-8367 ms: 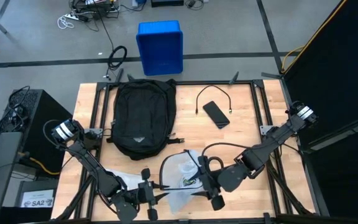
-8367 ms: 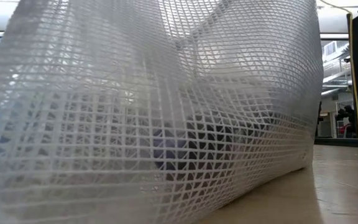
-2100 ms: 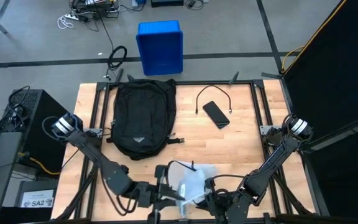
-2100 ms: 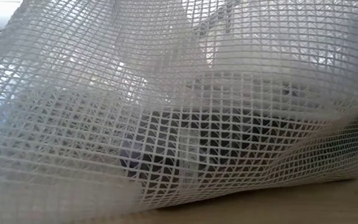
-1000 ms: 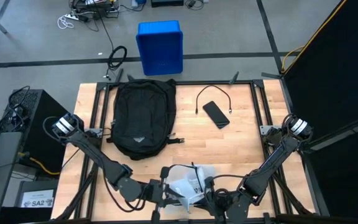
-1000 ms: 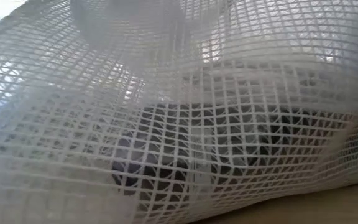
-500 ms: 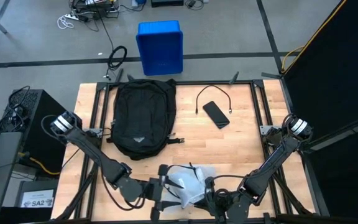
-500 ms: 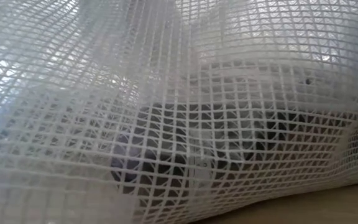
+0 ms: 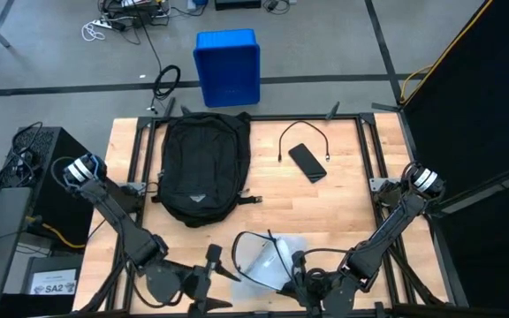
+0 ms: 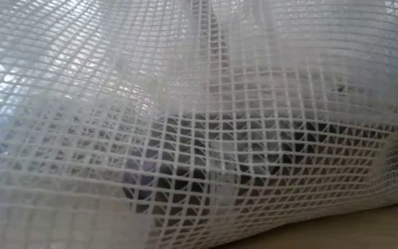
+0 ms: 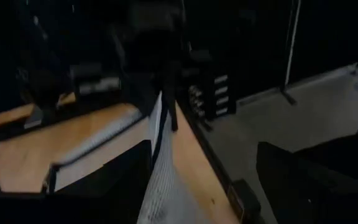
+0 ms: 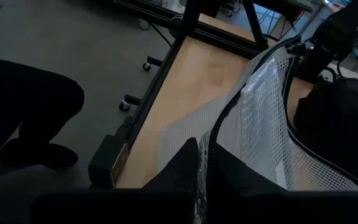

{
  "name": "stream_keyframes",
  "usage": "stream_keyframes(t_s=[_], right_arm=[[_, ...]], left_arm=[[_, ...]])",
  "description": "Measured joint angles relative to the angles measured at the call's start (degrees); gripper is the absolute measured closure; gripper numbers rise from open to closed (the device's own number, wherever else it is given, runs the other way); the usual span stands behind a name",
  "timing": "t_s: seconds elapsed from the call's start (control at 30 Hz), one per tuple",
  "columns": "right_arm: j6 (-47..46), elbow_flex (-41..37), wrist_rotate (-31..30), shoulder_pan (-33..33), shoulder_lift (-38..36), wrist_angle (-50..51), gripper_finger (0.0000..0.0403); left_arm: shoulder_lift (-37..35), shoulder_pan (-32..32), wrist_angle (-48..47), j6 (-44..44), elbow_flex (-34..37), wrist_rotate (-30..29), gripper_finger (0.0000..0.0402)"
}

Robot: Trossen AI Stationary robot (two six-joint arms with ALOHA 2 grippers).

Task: Unpack backpack
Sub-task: Close the zip bag

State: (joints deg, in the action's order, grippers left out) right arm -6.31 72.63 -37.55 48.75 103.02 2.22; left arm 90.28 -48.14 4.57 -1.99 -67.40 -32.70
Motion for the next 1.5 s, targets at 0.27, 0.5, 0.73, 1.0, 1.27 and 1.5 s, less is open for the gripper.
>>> stream_keyframes(t_s=[0.27,0.5,0.73,1.0,1.27,1.5], right_arm=[[-0.78,0.01,-0.49,0.0,0.0,-0.09,0.0403],[-0.97,0.02,-0.64,0.0,0.0,-0.09,0.0403],[-1.02,0.02,-0.62,0.0,0.0,-0.04,0.0403],[-1.54,0.02,-0.57,0.0,0.0,-0.02,0.0403],[-1.54,0.01,-0.4,0.0,0.0,0.0,0.0403],[-1.52,0.02,-0.4,0.0,0.0,0.03,0.0403]], left_arm=[[4.01,1.71,-1.95,-1.27,0.0,-1.28,0.0145],[4.81,3.5,-4.43,-0.99,0.0,-6.86,0.0145],[4.81,3.89,-6.14,0.04,0.0,-7.05,0.0145],[4.81,2.95,-13.4,0.06,0.02,-3.59,0.0167],[4.81,2.67,-13.52,0.49,0.02,-3.86,0.0193],[4.81,2.86,-14.01,1.02,0.02,-3.31,0.0377]])
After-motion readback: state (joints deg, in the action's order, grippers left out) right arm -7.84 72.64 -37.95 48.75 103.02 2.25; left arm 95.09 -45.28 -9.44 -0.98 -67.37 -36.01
